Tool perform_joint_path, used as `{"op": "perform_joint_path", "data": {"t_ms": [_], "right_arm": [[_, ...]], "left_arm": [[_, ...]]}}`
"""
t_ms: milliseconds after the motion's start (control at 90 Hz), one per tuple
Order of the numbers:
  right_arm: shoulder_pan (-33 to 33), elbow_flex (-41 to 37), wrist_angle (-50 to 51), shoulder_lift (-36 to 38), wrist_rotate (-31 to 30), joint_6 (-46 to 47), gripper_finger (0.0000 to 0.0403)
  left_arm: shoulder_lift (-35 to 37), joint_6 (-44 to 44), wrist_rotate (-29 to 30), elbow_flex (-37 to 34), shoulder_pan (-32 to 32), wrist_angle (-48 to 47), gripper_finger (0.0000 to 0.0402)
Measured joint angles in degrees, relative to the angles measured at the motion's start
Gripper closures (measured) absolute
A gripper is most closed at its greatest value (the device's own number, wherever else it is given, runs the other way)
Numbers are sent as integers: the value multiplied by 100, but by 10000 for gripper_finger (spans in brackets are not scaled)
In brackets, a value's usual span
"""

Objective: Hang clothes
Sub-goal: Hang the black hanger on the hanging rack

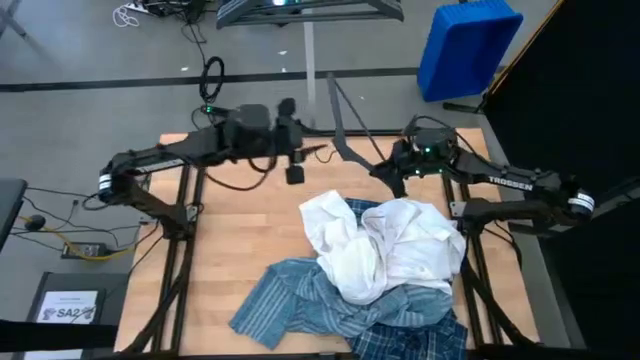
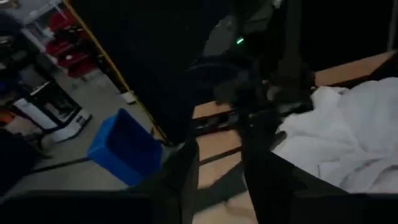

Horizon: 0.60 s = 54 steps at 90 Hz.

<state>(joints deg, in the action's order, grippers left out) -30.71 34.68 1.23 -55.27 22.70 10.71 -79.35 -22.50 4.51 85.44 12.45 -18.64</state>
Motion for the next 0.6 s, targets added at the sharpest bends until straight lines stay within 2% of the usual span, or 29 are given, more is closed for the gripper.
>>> {"op": "perform_joint_path", "data": {"t_ms": [89, 178, 333, 600], "right_arm": [[1, 0, -314, 99, 115, 223, 366], [29, -2, -477, 147, 139, 393, 366], [239, 0, -1008, 106, -335, 532, 366], [735, 0, -1566, 105, -1225, 421, 366]], "left_arm": [[216, 139, 48, -543, 67, 413, 325], [462, 326, 61, -1197, 74, 1210, 337], [877, 1098, 35, -2151, 67, 2835, 347], [1580, 1551, 14, -2696, 61, 3006, 337]]}}
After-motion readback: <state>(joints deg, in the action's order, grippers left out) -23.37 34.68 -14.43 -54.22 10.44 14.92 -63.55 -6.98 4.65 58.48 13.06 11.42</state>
